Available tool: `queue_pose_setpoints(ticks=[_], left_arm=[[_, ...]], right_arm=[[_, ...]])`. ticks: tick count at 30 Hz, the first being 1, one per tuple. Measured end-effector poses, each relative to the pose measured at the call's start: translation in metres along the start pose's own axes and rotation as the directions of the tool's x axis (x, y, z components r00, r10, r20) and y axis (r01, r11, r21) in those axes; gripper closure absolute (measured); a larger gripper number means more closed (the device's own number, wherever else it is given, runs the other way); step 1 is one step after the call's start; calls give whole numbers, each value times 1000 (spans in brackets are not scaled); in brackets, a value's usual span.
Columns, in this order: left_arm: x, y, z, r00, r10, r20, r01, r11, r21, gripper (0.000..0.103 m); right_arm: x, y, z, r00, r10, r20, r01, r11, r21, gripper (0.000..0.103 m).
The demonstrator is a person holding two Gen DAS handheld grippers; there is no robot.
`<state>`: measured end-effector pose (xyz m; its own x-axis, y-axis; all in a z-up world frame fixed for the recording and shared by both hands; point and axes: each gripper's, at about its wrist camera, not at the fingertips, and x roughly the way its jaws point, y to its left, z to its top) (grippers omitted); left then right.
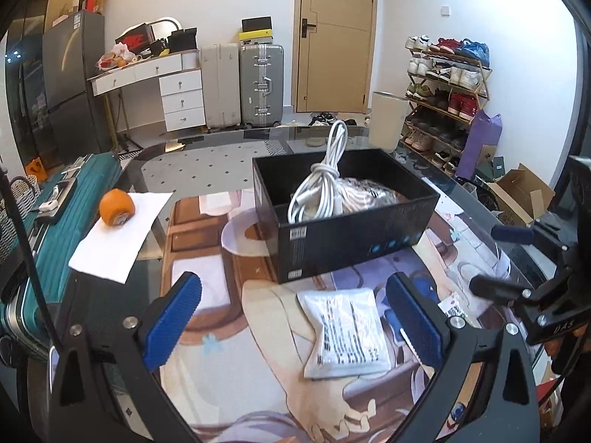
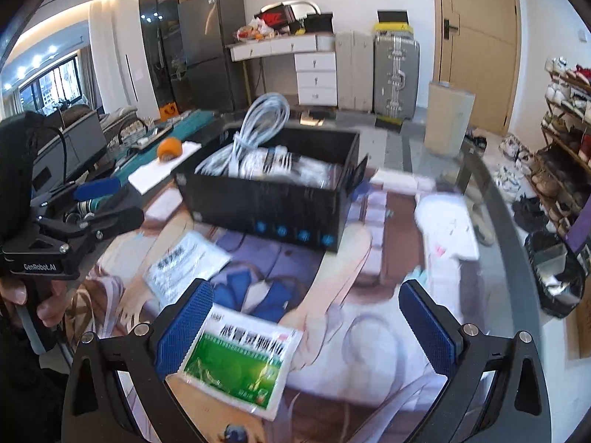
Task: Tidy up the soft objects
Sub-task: 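Withdraw both tools and move them toward the two medicine packets on the mat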
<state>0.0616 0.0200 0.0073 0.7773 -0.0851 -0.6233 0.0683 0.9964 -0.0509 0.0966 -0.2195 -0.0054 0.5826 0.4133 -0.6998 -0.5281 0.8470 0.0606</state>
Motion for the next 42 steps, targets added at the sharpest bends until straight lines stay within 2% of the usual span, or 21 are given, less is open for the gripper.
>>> queue_pose_setpoints(ticks=[8,15,18,22,29,39,42], left_arm=[[-4,-7,-10,1000,27,-6,-26,999,25,2],[-1,-1,-13,999,53,8,-53,999,2,2],[5,2,-16,998,54,-18,-54,999,-6,2],[13,-3,-19,998,35,-46,-35,999,12,2],[18,-15,-23,998,25,-64,-22,999,47,2],[33,-28,-26,989,-40,-145,48,997,53,2],[41,-33,-27,984,-33,-174,46,996,71,3]], right_arm=[[15,22,-19,996,25,-83,-25,1000,-1,1],[32,39,-27,990,27,-137,-29,999,-18,1],[39,41,-31,986,21,-163,-24,1000,-16,1],[41,46,-34,985,-29,-170,16,997,-77,1],[37,27,-35,981,-38,-188,24,997,-74,1],[35,10,-37,983,-51,-179,42,998,-51,1],[35,9,-37,982,-50,-180,42,998,-52,1]])
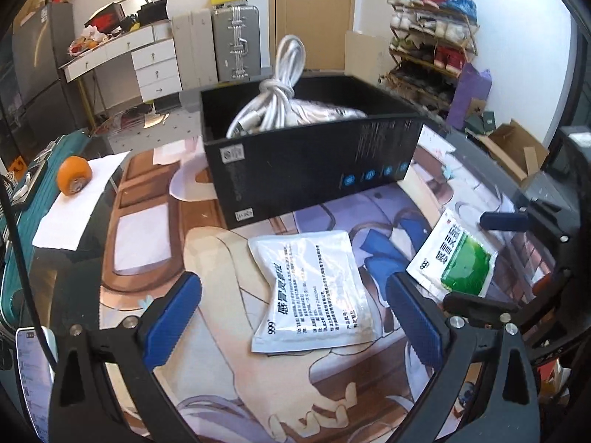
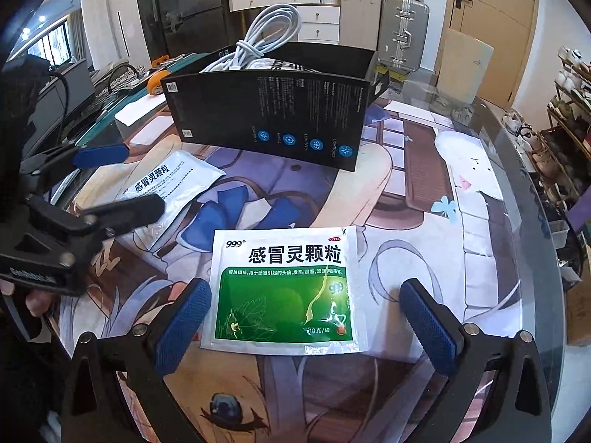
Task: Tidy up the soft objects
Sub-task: 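Withdraw both tools and move them toward the two medicine packets on the mat, then grasp the green medicine packet with the right gripper while the left gripper grasps the white packet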
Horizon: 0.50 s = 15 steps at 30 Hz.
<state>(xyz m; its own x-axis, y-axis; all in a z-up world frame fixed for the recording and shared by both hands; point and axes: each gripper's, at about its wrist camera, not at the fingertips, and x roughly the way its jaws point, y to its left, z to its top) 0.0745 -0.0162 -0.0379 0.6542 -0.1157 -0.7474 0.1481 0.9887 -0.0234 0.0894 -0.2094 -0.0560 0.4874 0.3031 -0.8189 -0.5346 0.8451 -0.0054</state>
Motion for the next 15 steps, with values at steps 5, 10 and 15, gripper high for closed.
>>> queue_pose_setpoints(ticks=[5,10,15], left_arm=[[9,-2,1,999,30,-39,-30,1000,7,3],[16,-1,1,996,41,-74,-41,999,8,4],[17,1,1,996,35,-78,-36,999,0,2]], right_arm=[[1,1,1,1000,-3,6,3,1000,1,1],[0,6,0,1000,3,8,-3,1000,-11,1],[-1,9,0,1000,0,20,0,1000,-13,2]])
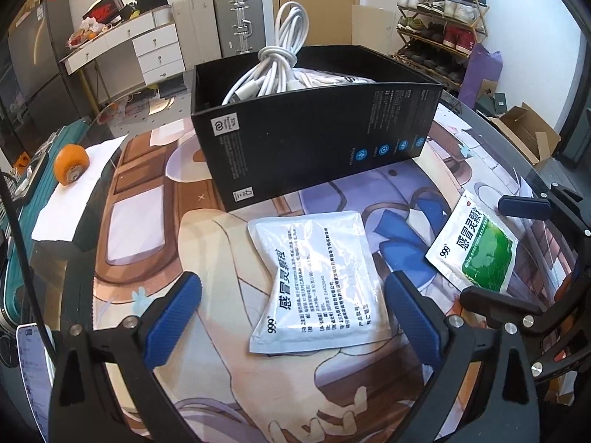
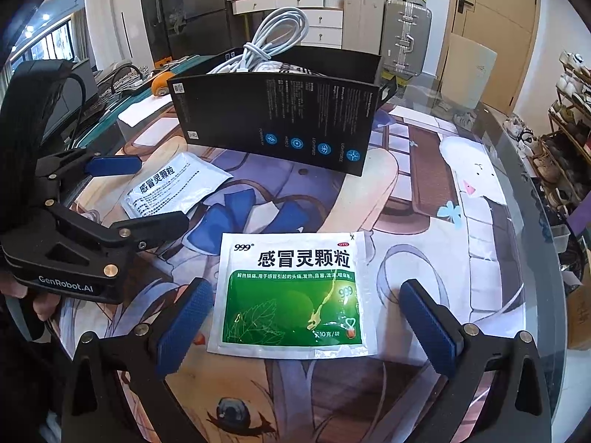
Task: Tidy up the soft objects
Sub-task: 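Grasp the green medicine packet with the right gripper while the left gripper grasps the white packet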
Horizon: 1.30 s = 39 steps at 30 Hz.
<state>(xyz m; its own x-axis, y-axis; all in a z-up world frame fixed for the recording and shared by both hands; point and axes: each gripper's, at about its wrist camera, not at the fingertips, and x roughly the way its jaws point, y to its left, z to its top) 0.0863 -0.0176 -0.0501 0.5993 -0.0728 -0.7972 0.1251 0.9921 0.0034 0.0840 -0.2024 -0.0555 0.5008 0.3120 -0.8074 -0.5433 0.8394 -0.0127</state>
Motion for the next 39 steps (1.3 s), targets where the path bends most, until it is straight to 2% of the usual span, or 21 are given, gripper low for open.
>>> queue_pose_setpoints(ticks=[3,5,11,14,24,27,30,32,39], left_arm=[[1,4,0,1000,-9,-6,9,1000,-14,2],[2,3,0,1000,-5,-7,5,1000,-14,1],[2,3,0,1000,-8,-10,8,1000,-17,0],[3,3,0,1000,-4,-11,4,1000,-19,0],[2,3,0,1000,-7,-8,7,1000,-20,3],[-1,0,-2,1000,-22,7,22,1000,-1,12],[-4,-4,-3,999,-39,25,38,999,21,27],[-7,-8,-4,998,-50,41,48,998,38,47],[-10,-8,-3,997,-56,51,54,998,42,53]], right_arm=[[-2,1,0,1000,10,11,-10,1000,-9,9],[-3,0,1,1000,12,20,-12,1000,-12,22],[-5,2,2,999,13,38,-12,1000,-25,37],[-6,3,2,999,22,41,-21,999,-30,40],[-6,3,1,999,25,44,-23,999,-28,40],[-7,3,1,999,25,45,-24,999,-28,40],[-6,4,1,999,25,44,-24,999,-28,40],[-7,4,1,999,24,45,-23,999,-29,40],[-7,4,1,999,28,47,-26,999,-30,40]])
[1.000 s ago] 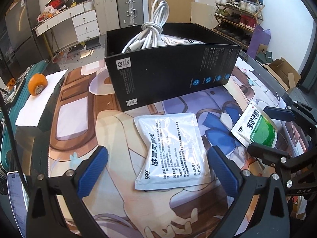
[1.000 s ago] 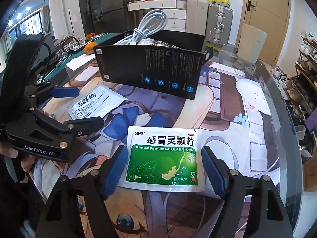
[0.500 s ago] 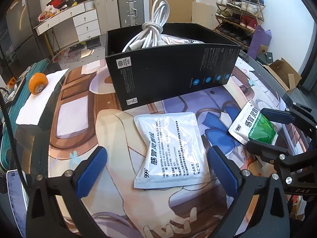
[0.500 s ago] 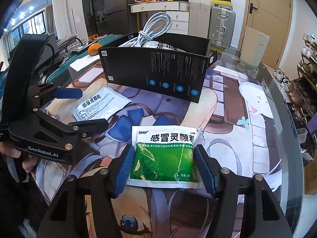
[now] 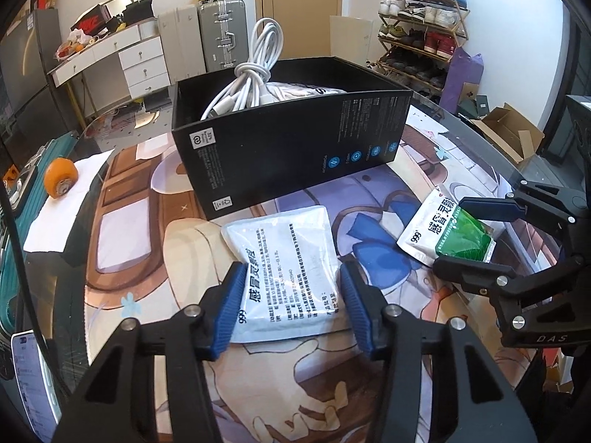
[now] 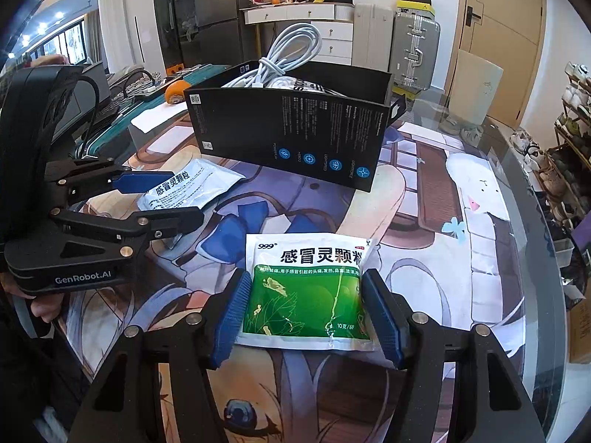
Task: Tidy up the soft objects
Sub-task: 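Grasp the green medicine packet with the right gripper while the left gripper grasps the white packet, then lift both medicine packets and carry them over the black box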
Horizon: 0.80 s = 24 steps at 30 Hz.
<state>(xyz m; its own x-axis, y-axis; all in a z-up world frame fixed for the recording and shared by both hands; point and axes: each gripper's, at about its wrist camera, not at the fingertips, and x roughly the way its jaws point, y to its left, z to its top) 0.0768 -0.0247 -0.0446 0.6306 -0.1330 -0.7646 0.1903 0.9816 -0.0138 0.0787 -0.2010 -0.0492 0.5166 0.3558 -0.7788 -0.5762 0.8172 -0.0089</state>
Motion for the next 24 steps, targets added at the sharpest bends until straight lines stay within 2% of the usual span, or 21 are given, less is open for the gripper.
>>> queue_pose_setpoints(ticks=[13,24], left_arm=[[0,0,-1,1000,-3,1,3,1000,-1,54],[-4,3,0,1000,-5,2,5,1000,-9,55]], right_arm=[[0,1,1,1000,-4,8,4,1000,-11,41],[0,3,1,1000,15,22,-15,1000,-9,50]])
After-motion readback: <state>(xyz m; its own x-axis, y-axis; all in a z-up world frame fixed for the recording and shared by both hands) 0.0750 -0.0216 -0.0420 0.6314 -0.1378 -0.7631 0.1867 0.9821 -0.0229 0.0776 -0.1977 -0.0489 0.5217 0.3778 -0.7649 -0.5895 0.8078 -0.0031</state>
